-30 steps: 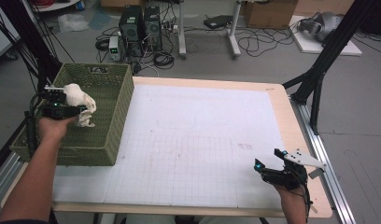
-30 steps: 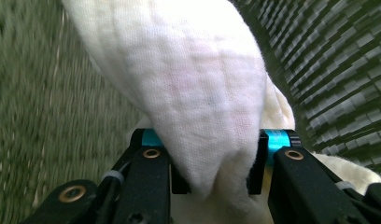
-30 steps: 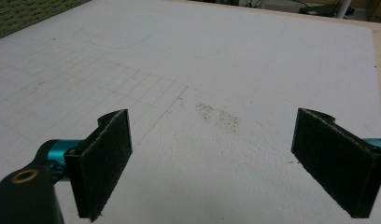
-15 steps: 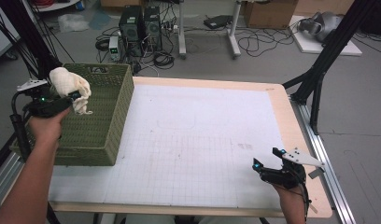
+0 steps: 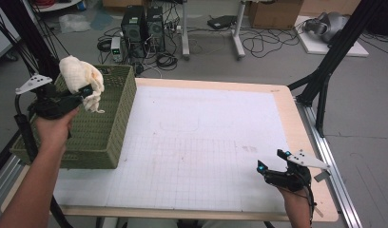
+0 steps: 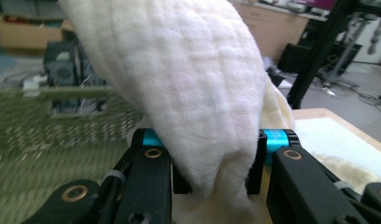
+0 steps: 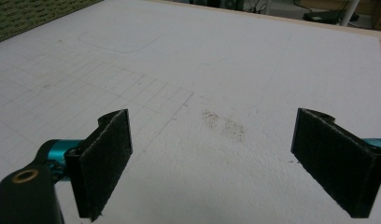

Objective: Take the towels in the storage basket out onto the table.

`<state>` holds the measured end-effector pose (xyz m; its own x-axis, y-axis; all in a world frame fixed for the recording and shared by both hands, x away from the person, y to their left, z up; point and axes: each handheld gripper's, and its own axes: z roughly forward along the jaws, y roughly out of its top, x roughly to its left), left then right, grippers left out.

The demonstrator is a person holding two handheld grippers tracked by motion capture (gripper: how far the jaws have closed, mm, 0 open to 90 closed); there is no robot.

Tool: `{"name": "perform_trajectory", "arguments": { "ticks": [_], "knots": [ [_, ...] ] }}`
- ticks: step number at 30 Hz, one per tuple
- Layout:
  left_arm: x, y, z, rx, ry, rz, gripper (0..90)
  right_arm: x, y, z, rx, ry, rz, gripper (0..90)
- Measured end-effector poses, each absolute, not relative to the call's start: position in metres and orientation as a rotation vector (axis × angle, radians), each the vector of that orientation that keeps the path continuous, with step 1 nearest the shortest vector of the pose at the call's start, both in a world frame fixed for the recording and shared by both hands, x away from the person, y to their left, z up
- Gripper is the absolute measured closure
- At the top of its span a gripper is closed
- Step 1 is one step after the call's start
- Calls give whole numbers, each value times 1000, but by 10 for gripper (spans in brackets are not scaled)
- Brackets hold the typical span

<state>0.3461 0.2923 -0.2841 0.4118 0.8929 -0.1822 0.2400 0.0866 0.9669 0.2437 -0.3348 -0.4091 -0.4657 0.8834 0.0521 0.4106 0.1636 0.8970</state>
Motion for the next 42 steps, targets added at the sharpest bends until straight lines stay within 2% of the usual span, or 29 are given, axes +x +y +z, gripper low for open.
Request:
{"name": "perform_trajectory", "arguments": {
  "ticks": [13, 18, 28, 33, 42],
  "knots": [
    [341, 232, -281, 1472, 934, 587, 716, 241, -338, -408, 1224, 1931, 1281, 116],
    [340, 202, -289, 1495, 853, 524, 715, 241, -336, -408, 1221, 1938, 1278, 116],
    [340, 152, -303, 1545, 763, 483, 715, 242, -339, -407, 1227, 1925, 1289, 116],
    [339, 132, -315, 1573, 733, 446, 714, 240, -341, -407, 1242, 1912, 1298, 116],
    [332, 78, -361, 1698, 672, 346, 712, 240, -338, -408, 1226, 1930, 1266, 116]
  ]
}}
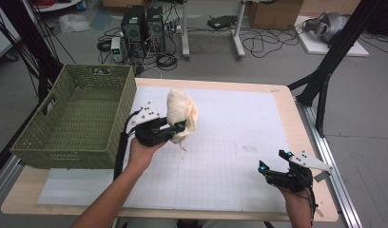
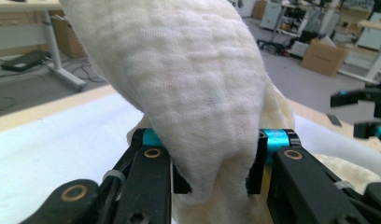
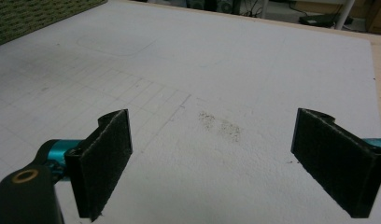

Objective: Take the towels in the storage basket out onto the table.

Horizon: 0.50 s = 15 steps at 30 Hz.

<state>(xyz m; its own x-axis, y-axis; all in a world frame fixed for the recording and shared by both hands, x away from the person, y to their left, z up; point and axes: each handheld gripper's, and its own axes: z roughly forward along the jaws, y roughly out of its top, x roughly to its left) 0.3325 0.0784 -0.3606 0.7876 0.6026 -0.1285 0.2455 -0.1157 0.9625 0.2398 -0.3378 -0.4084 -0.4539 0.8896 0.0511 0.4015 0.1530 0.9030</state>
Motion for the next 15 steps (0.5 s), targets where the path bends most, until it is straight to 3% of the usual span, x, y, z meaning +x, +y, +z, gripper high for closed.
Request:
{"name": "perform_trajectory", "arguments": {
  "ticks": [15],
  "knots": [
    [336, 43, -420, 1855, 765, 332, 704, 240, -342, -409, 1239, 1931, 1254, 116]
  ]
}}
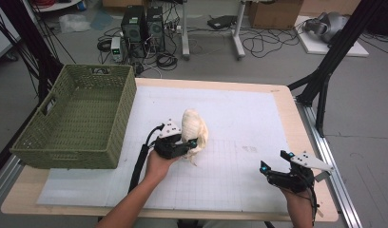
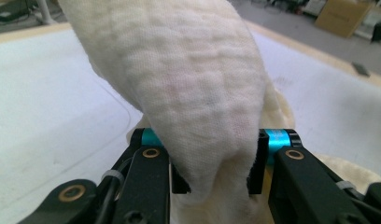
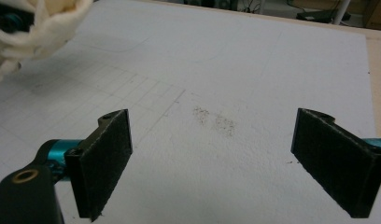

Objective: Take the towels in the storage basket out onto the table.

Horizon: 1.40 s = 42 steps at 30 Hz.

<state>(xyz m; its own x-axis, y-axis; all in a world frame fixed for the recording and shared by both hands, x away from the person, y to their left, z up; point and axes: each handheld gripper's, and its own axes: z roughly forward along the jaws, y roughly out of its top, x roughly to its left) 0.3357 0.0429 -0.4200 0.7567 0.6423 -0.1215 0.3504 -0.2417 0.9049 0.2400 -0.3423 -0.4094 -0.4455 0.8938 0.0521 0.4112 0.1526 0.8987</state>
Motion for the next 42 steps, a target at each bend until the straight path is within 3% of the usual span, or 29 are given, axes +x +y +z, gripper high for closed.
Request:
{"name": "perform_trajectory", "arguments": {
  "ticks": [10, 12, 15, 19, 26, 30, 42],
  "knots": [
    [345, 33, -441, 1961, 821, 307, 664, 240, -342, -410, 1235, 1937, 1249, 116],
    [345, 32, -445, 1963, 838, 295, 576, 241, -342, -411, 1235, 1940, 1249, 116],
    [346, 34, -442, 1931, 854, 301, 369, 243, -342, -412, 1243, 1942, 1253, 116],
    [342, 52, -424, 1833, 845, 347, 269, 243, -342, -413, 1245, 1951, 1247, 116],
    [328, 95, -410, 1773, 810, 383, 262, 241, -340, -412, 1233, 1946, 1249, 116],
    [319, 118, -412, 1730, 804, 413, 182, 242, -338, -412, 1231, 1955, 1247, 116],
    [308, 116, -419, 1678, 708, 427, 188, 245, -330, -410, 1209, 1969, 1200, 115]
  ]
}}
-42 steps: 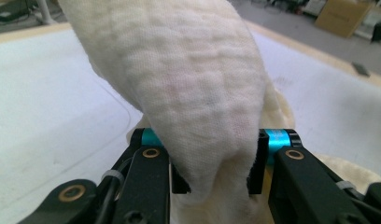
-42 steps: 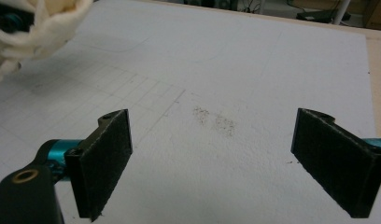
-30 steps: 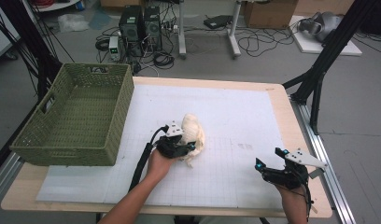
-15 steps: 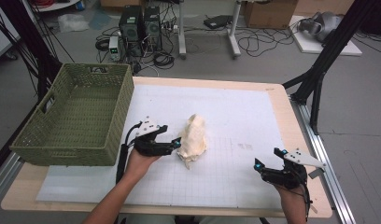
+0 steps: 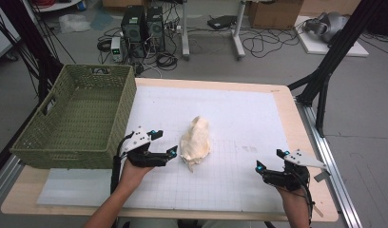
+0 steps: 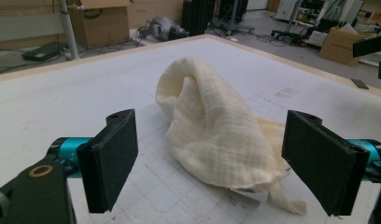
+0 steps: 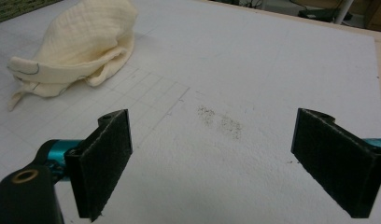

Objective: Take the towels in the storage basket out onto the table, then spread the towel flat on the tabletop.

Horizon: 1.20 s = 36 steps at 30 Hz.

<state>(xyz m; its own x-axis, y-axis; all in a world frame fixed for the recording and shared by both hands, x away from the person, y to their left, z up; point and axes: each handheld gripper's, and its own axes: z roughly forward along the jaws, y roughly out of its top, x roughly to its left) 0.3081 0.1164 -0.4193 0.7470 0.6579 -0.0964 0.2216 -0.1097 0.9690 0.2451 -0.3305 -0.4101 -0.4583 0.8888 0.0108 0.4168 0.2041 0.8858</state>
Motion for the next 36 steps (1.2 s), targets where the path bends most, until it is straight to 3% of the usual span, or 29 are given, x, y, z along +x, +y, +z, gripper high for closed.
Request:
{"name": "perform_trajectory", "arguments": {
  "ticks": [36],
  "knots": [
    [312, 126, -417, 1642, 751, 429, 185, 245, -334, -410, 1202, 1952, 1200, 116]
  ]
}}
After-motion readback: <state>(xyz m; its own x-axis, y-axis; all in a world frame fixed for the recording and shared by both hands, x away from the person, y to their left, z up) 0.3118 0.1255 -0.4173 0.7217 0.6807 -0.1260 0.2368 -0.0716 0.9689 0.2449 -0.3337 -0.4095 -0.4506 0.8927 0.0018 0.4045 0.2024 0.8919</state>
